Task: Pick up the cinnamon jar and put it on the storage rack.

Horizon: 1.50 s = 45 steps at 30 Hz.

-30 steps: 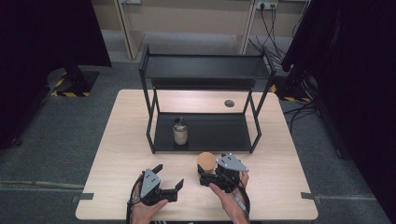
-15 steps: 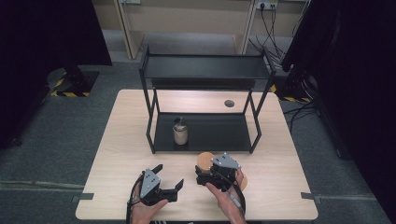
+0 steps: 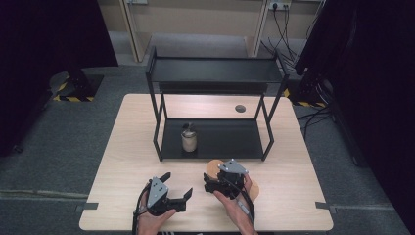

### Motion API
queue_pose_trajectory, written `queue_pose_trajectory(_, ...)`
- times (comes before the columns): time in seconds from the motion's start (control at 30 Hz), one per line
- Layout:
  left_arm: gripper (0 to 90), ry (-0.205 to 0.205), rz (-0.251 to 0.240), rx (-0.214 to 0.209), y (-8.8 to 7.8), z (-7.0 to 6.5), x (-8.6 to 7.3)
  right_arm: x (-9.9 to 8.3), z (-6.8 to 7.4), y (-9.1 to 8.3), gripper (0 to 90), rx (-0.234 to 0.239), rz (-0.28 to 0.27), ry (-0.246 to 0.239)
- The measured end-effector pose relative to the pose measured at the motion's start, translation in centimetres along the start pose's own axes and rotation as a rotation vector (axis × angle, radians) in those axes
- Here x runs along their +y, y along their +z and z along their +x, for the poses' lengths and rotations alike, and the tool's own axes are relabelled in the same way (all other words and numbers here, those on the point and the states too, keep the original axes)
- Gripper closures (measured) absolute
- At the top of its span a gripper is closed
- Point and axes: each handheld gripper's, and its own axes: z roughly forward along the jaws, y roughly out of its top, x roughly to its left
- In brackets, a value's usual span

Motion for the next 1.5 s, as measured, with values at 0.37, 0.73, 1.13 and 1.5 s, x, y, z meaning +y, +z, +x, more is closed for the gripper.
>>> queue_pose_trajectory(0.37, 3.0, 0.001, 0.000, -0.003, 0.0, 0.0, 0.0, 0.8, 0.3, 0.7, 23.4, -0.013, 0.036, -0.014)
queue_pose_trajectory(0.73, 3.2, 0.000, -0.001, -0.004, 0.0, 0.1, 0.0, 0.6, 0.0, 0.4, 24.1, 0.010, 0.028, -0.020)
queue_pose_trajectory(1.13, 3.4, 0.000, -0.001, -0.003, -0.1, 0.1, 0.0, 2.1, -0.8, -1.7, 24.1, 0.083, -0.013, -0.091)
queue_pose_trajectory(1.5, 3.6, -0.003, 0.002, -0.003, 0.0, 0.1, 0.0, 4.2, -3.1, -2.5, 24.2, 0.129, -0.011, -0.117)
